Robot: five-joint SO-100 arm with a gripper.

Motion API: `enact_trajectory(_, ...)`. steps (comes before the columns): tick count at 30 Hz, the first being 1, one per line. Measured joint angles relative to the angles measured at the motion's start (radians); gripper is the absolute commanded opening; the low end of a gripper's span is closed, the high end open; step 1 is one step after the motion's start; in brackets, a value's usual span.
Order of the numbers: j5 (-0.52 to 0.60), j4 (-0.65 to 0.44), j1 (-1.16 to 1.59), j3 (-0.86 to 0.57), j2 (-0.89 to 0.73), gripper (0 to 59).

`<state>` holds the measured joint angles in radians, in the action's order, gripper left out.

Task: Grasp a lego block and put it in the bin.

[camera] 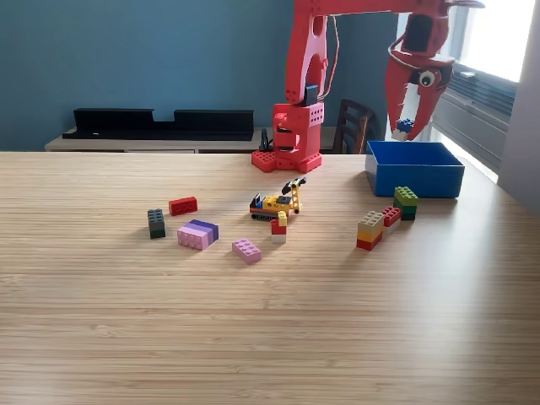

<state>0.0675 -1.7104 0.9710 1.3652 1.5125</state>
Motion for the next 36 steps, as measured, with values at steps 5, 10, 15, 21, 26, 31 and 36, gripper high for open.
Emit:
enact_trajectory(5, -0.020, 0.000, 0.098, 0.000, -0.034, 0.1)
enact_trajectory(10, -0.031, 0.000, 0.129, 0.000, -0.037, 6.5)
enact_trajectory(15, -0.041, 0.000, 0.135, 0.000, -0.037, 36.0)
enact_trajectory(21, -0.055, 0.000, 0.135, 0.000, -0.037, 36.6)
enact_trajectory(26, -0.057, 0.000, 0.133, -0.003, -0.037, 15.7)
enact_trajectory(31, -0.032, 0.000, 0.051, -0.028, -0.037, 0.1)
enact_trajectory(36, 0.005, -0.009, -0.129, -0.057, -0.037, 0.1)
